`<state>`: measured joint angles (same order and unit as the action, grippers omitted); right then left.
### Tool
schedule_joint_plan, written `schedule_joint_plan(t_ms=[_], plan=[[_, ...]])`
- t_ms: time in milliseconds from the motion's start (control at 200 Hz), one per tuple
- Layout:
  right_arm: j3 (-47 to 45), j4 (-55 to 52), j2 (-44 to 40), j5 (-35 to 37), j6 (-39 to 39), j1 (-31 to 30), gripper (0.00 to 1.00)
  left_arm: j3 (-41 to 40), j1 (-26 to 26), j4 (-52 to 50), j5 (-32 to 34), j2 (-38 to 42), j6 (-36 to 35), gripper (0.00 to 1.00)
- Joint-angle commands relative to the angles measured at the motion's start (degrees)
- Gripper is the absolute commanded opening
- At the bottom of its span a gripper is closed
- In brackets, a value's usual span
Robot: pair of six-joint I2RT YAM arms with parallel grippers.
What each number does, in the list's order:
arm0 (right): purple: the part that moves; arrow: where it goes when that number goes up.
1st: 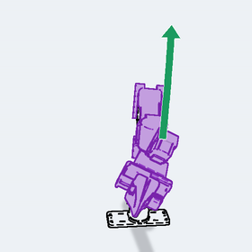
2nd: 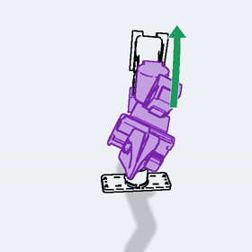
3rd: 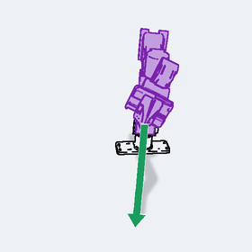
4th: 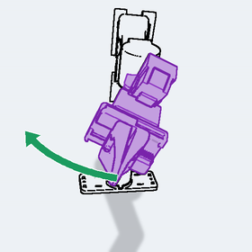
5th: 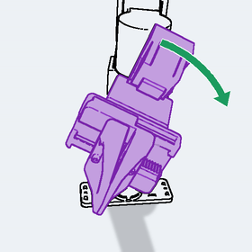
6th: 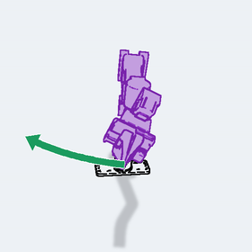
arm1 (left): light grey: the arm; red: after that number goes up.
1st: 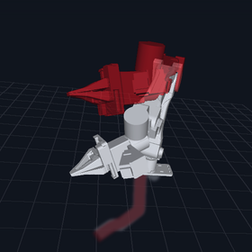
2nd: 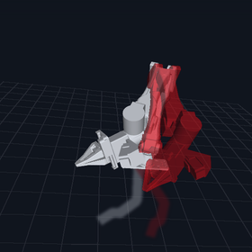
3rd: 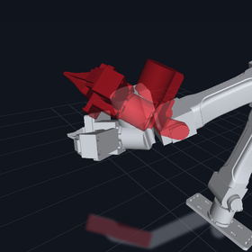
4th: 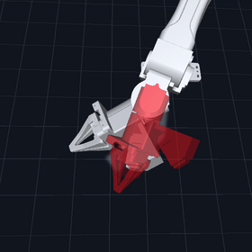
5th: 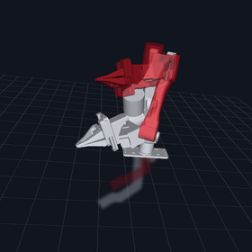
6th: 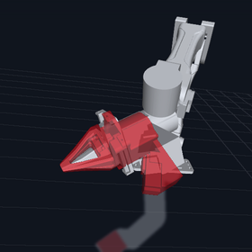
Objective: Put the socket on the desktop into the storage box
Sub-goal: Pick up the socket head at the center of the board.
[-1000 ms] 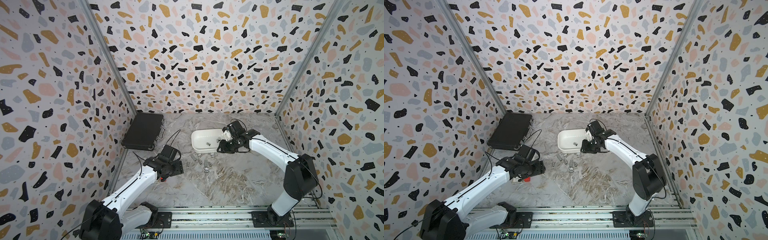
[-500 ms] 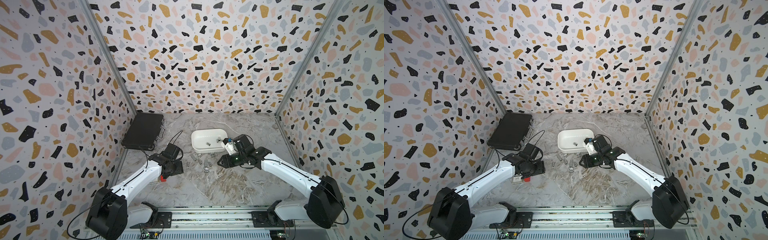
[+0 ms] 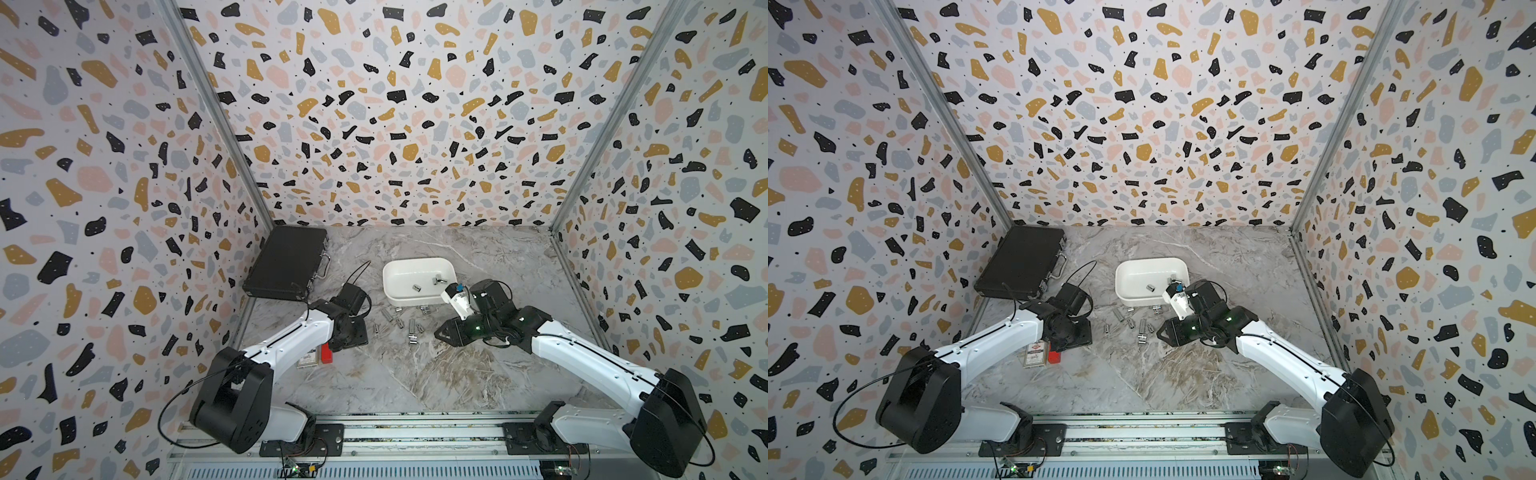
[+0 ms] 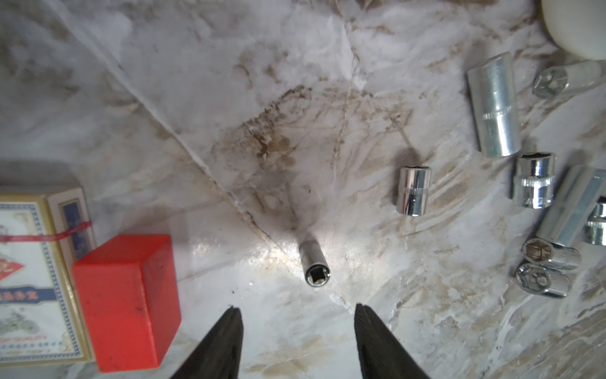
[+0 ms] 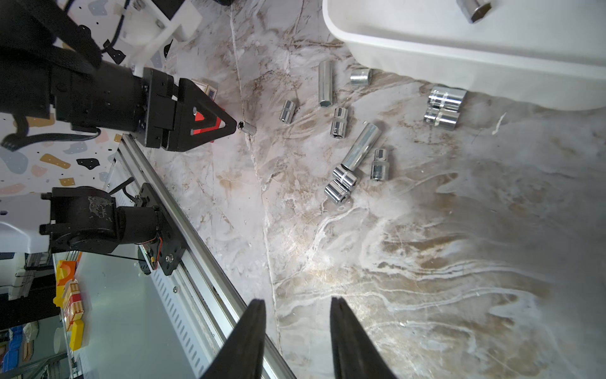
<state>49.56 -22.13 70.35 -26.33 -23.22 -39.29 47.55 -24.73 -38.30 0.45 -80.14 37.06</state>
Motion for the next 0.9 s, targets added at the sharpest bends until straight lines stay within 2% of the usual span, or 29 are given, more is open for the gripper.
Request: schedule_joint_plan(t_ms=[0,390,891], plan=[[-1.0,0.7,-2.0,-0.3,0.6,-0.3,0.38,1.9,0.4,0.9,1.3,-1.4,-0.6,0.56],[-1.8,0.8,-2.5,-0.1,0.5,-0.3,0.38,3.6,0.4,1.9,1.9,-7.4,-0.8,0.45],[-2.0,1.1,-1.5,0.2,0.4,-0.3,0.37,1.9,0.3,4.3,1.1,-9.9,-0.4,0.31]])
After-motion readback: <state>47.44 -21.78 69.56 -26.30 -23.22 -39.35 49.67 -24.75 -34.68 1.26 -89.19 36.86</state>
